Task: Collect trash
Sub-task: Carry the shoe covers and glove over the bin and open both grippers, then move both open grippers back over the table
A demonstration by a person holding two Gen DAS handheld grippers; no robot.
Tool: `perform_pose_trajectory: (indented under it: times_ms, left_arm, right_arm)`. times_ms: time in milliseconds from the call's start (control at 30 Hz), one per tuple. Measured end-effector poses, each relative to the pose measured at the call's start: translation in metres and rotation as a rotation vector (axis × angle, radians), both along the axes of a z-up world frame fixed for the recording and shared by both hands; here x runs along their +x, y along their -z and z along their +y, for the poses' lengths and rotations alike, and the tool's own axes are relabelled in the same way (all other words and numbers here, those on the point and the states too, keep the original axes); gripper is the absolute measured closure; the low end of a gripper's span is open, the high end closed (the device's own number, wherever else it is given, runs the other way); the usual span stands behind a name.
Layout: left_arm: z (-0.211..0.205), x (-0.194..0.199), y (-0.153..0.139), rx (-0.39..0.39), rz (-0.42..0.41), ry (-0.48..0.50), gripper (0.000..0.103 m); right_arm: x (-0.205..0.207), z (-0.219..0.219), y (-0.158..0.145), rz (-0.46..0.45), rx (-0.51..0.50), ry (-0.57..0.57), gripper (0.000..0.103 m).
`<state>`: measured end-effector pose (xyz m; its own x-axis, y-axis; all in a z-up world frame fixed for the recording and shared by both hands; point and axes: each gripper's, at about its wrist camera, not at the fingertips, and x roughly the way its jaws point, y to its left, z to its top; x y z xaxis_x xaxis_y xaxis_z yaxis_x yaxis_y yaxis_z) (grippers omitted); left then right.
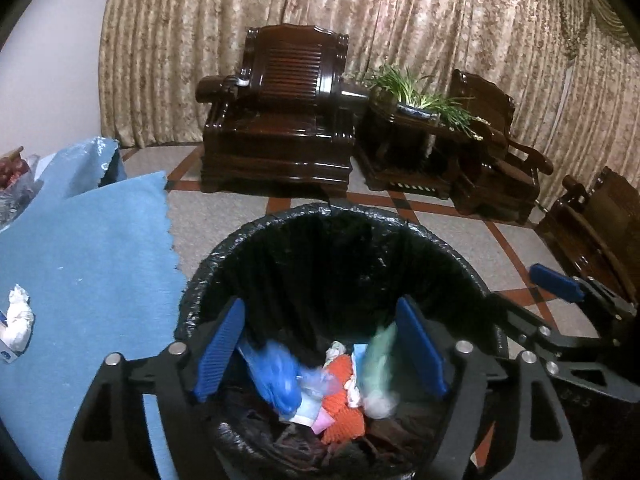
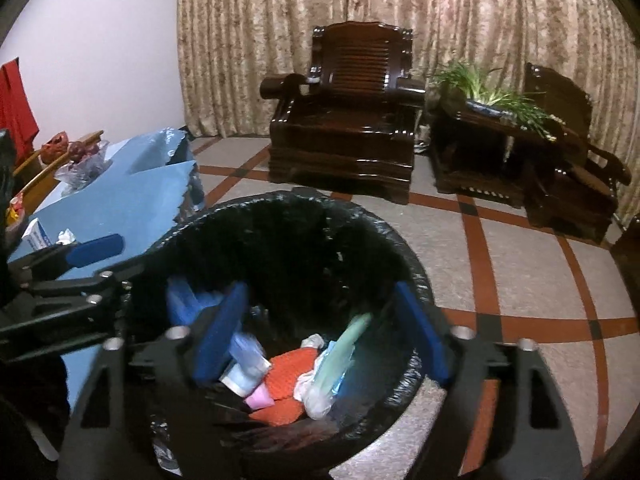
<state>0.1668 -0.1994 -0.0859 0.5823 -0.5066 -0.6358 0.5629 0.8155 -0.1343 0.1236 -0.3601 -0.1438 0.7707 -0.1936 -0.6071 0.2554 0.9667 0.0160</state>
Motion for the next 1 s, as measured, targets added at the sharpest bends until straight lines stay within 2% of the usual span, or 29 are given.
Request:
perform_pose_trajectory:
  times_ms: [33,67,233,367,700,1000]
  left_arm:
    - [0.002,-0.001,-0.002,-0.003,-0.003,-0.008,0.024]
    - [0.006,-0.001,-0.004,-0.007,-0.007,-0.02,0.023]
    - [0.035,-0.006,-0.017,-0.02,-0.039,-0.083,0.017]
    - [0.066,-0.01,-0.026,-0.019,-0.069,-0.144,0.013]
    - [0.148,-0.023,-0.028,0.013,-0.107,-0.317,0.012]
    - [0.228,-0.025,-0.018,0.056,-0.125,-0.48,0.012]
  right_arm:
    - [-0.002,0.0,-0.001,-0.008,0.006,0.001,0.009]
    - [-0.004,0.001,-0.002,-0.015,0.013,-0.001,0.008]
    - [-0.009,0.01,-0.011,-0.037,0.028,-0.016,0.007]
    - [-0.006,0.036,-0.02,-0.057,0.029,-0.062,0.006]
    - [0.024,0.107,-0.037,-0.074,0.032,-0.207,0.006]
    - [0.055,0.168,-0.037,-0.075,0.033,-0.316,0.006]
